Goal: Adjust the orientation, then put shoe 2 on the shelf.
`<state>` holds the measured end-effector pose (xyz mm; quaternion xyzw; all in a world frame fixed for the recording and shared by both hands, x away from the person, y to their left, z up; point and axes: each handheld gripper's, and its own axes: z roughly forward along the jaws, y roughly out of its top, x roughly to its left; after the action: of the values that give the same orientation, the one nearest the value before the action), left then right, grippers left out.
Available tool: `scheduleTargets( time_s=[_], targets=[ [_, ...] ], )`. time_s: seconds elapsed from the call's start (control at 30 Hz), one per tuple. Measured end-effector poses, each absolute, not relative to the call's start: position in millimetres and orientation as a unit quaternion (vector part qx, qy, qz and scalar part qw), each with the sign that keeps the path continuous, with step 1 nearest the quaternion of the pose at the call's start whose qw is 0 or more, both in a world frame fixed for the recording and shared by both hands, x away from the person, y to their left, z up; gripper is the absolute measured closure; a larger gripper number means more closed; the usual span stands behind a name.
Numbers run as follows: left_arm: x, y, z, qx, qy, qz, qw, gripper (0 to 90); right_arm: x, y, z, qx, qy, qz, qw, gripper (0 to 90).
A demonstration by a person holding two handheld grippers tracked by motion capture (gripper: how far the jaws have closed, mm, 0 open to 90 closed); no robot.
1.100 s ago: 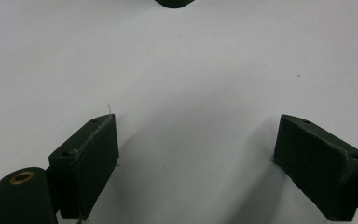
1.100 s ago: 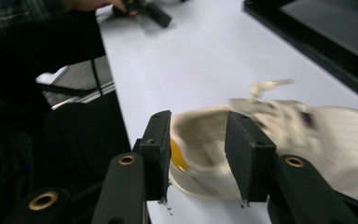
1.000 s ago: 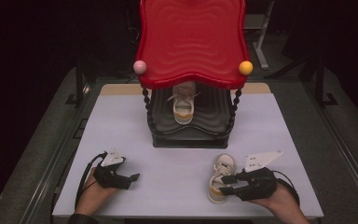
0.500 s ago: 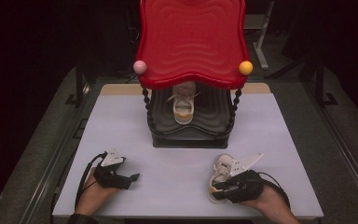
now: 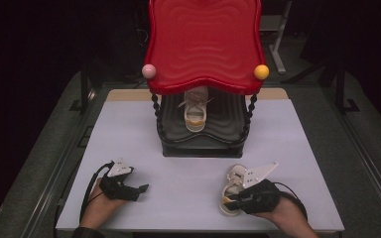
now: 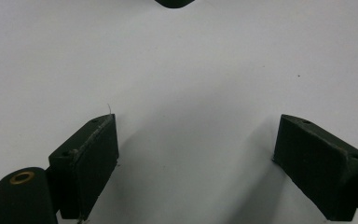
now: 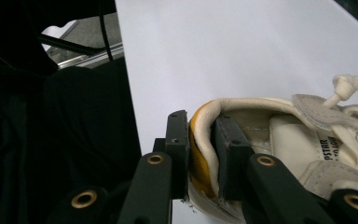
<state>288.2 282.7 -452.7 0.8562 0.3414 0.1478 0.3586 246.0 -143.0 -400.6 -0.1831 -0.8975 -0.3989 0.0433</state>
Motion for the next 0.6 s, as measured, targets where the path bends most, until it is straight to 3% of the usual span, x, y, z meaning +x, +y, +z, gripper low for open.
scheduleTargets(
  time_s=[0.6],
  targets=[
    [288, 283, -453, 0.857, 0.341, 0.148, 0.358, 12.8, 247, -110, -350, -0.113, -0.898, -0.425, 0.028, 77.1]
  ],
)
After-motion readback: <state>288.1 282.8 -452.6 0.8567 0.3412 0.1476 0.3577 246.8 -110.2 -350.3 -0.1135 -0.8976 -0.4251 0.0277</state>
